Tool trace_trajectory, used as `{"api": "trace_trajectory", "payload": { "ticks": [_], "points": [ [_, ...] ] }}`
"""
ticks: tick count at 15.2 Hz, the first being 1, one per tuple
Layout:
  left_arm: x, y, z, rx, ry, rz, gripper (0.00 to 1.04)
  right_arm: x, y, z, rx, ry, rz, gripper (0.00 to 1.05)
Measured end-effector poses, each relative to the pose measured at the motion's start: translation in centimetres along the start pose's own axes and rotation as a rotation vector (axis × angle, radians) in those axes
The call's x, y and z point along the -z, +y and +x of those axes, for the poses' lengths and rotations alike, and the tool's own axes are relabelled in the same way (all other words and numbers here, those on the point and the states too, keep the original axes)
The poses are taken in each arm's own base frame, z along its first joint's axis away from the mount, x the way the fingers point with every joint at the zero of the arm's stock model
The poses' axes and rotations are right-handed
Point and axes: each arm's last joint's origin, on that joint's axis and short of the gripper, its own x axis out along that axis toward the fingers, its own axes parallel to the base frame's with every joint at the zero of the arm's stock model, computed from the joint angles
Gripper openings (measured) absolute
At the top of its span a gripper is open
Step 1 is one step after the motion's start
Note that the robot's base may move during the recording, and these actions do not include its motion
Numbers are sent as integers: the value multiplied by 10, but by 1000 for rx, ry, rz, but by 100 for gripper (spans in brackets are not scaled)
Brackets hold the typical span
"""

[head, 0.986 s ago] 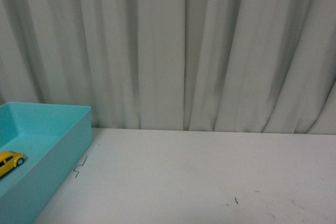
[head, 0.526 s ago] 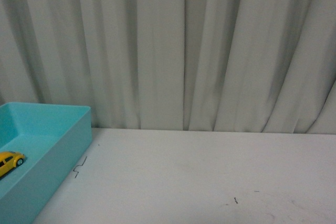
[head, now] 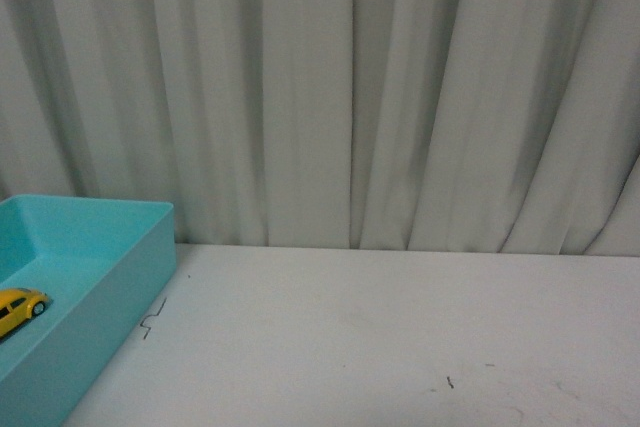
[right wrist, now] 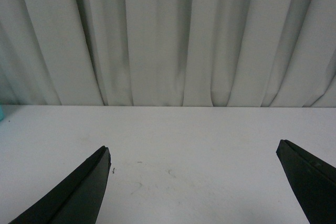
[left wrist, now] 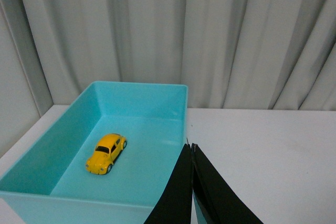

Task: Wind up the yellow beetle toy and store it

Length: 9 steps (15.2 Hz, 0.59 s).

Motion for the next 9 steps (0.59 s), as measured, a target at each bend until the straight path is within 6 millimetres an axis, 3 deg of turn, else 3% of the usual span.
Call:
{"api": "trace_trajectory", "payload": {
  "ticks": [9],
  "points": [
    [6,0,-16,1,53,0,2,0,0,0,0,0,0,98]
  ]
}}
